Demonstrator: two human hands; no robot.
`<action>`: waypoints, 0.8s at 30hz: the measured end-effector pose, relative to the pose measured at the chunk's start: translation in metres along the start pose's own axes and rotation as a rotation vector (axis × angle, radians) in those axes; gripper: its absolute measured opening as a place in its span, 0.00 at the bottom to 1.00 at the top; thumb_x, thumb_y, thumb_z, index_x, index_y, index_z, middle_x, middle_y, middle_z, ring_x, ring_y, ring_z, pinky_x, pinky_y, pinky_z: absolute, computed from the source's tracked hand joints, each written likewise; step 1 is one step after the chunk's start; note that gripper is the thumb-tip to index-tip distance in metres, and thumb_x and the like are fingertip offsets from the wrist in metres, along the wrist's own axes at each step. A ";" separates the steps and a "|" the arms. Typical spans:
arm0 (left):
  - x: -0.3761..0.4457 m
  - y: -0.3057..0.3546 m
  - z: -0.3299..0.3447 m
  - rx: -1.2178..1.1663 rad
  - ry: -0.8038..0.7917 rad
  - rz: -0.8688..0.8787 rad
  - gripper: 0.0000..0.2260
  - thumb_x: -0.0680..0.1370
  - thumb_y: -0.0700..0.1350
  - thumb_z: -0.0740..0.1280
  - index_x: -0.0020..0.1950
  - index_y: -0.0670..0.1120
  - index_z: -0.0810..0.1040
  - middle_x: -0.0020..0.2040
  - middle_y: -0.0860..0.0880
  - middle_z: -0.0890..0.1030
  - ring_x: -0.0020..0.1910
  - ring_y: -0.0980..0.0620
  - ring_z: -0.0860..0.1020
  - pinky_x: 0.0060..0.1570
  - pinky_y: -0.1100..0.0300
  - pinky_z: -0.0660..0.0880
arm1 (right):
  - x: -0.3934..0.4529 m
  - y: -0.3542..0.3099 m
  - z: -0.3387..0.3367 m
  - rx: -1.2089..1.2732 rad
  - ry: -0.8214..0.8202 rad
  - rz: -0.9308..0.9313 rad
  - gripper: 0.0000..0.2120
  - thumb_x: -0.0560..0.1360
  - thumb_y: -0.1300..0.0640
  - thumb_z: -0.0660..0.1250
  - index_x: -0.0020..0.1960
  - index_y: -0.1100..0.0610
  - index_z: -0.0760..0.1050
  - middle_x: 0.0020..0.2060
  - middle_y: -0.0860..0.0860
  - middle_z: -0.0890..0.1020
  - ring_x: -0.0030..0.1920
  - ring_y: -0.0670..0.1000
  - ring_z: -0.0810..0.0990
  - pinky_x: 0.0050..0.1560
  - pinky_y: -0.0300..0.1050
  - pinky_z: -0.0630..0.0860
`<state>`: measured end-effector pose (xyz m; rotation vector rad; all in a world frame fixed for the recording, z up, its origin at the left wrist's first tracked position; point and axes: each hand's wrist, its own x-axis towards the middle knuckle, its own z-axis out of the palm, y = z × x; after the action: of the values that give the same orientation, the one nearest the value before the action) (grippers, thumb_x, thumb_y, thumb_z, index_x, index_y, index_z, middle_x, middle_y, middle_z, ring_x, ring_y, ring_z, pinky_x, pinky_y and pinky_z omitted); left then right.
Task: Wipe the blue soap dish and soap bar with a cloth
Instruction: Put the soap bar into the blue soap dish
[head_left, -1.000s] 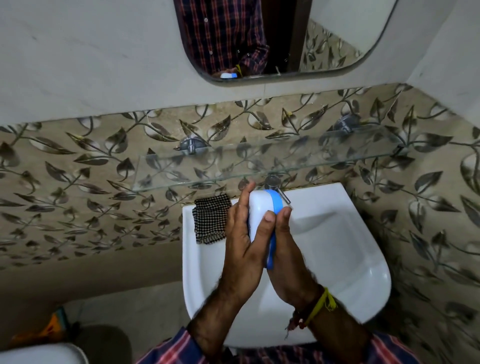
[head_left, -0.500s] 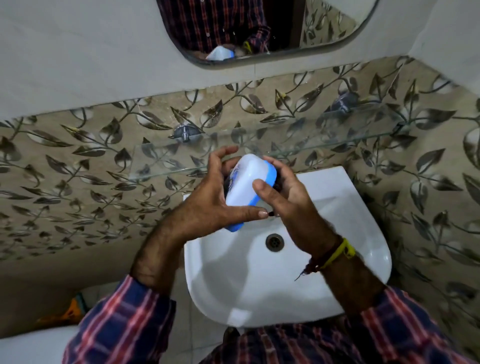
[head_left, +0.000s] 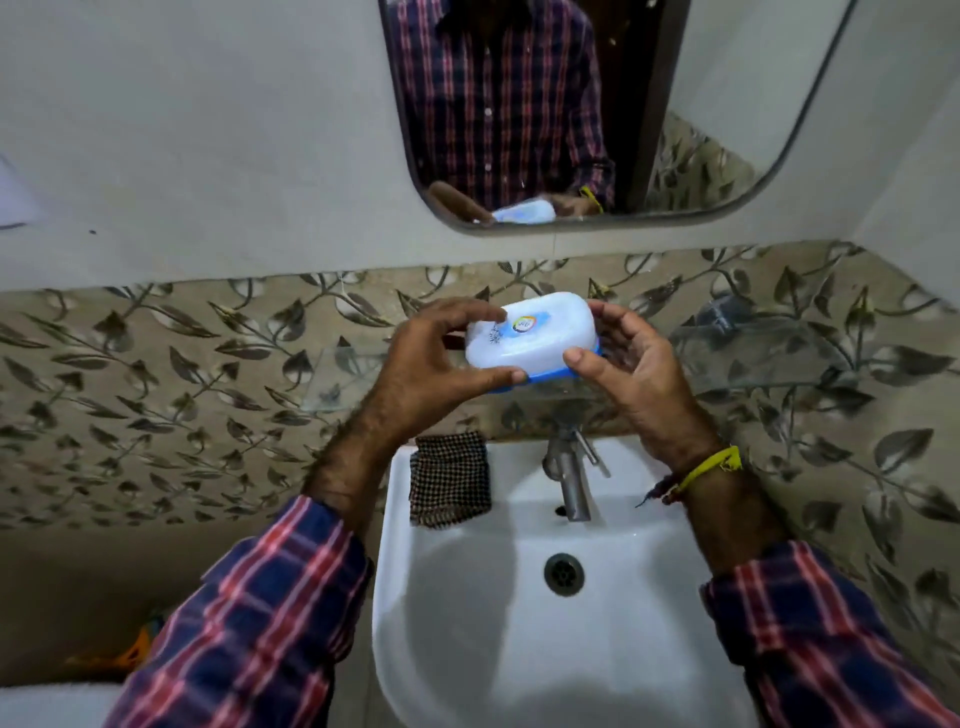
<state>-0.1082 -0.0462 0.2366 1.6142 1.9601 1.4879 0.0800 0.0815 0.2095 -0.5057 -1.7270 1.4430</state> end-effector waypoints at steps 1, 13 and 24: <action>0.006 -0.005 0.001 0.050 0.012 0.029 0.27 0.63 0.47 0.84 0.60 0.43 0.84 0.60 0.44 0.83 0.60 0.48 0.82 0.58 0.51 0.81 | 0.007 0.004 -0.005 -0.093 -0.016 0.006 0.22 0.71 0.58 0.76 0.64 0.53 0.76 0.60 0.52 0.82 0.62 0.50 0.80 0.63 0.46 0.77; 0.027 -0.049 0.039 0.085 -0.087 0.005 0.31 0.65 0.38 0.83 0.67 0.40 0.79 0.70 0.40 0.74 0.71 0.43 0.73 0.68 0.44 0.74 | 0.016 0.038 -0.012 -0.691 0.127 -0.037 0.22 0.73 0.55 0.74 0.64 0.52 0.72 0.60 0.49 0.80 0.64 0.53 0.76 0.71 0.64 0.63; 0.032 -0.053 0.038 0.081 -0.088 0.058 0.30 0.67 0.36 0.81 0.69 0.41 0.78 0.64 0.37 0.73 0.63 0.39 0.75 0.63 0.45 0.77 | 0.014 0.040 0.001 -0.832 0.319 -0.058 0.24 0.70 0.54 0.76 0.63 0.53 0.74 0.55 0.49 0.84 0.60 0.55 0.79 0.68 0.54 0.61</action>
<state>-0.1274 0.0072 0.1909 1.7522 1.9653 1.3483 0.0636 0.1015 0.1759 -1.0417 -1.9939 0.4996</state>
